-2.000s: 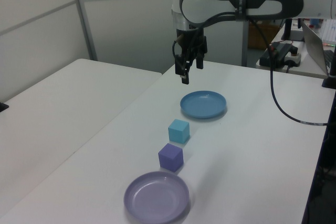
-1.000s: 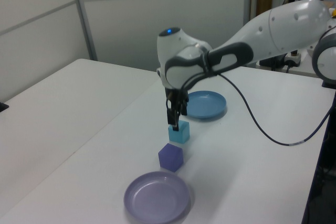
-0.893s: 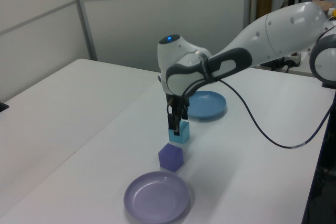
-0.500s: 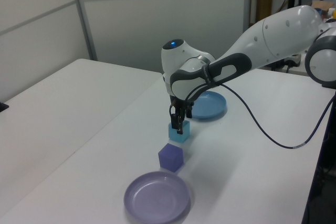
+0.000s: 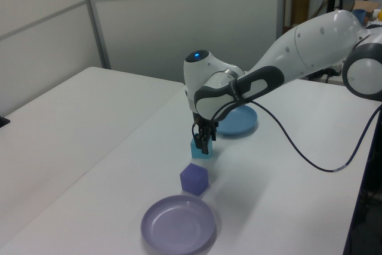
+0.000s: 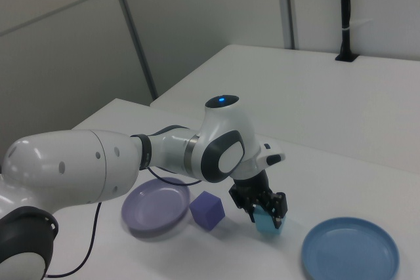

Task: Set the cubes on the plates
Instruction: 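Carry the cyan cube over the light blue plate and lower it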

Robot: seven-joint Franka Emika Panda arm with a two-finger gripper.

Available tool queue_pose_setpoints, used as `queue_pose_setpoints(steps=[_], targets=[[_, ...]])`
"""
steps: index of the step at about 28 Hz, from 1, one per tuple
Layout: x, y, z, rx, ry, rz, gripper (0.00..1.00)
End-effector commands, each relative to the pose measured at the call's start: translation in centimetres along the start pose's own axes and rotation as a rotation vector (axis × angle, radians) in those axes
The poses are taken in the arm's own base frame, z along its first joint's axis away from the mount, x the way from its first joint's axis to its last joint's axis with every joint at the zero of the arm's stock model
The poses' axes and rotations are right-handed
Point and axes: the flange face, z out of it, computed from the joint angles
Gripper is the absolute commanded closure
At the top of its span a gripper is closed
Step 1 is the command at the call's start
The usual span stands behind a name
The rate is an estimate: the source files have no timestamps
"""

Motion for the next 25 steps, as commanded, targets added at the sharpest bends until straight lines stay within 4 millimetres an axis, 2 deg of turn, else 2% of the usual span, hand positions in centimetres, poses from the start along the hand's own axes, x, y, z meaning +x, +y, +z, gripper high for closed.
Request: queue_pose_setpoints(steps=[1,3,4,8,9,13,14,16,18,22,25], targets=[[0.2,0.0,0.1,-0.014,0.026,0.032,0.58],[0.5,0.5,-1.4,-0.019,0.047,0.045,0.58],[0.5,1.5,-3.2,-0.023,0.073,0.068,0.58],[-0.4,5.0,-5.9,-0.003,0.11,0.155,0.57],[-1.1,6.4,-6.7,-0.002,0.109,0.185,0.57],[-2.7,10.2,-5.9,-0.027,0.074,0.24,0.55],[-3.4,11.8,-4.8,-0.04,0.056,0.255,0.54],[-3.9,13.3,-2.9,-0.05,0.031,0.266,0.54],[-4.3,14.4,-1.9,-0.057,0.018,0.271,0.54],[-5.6,17.7,-1.1,-0.056,0.026,0.294,0.47],[-5.6,18.4,-1.3,-0.062,0.062,0.305,0.39]])
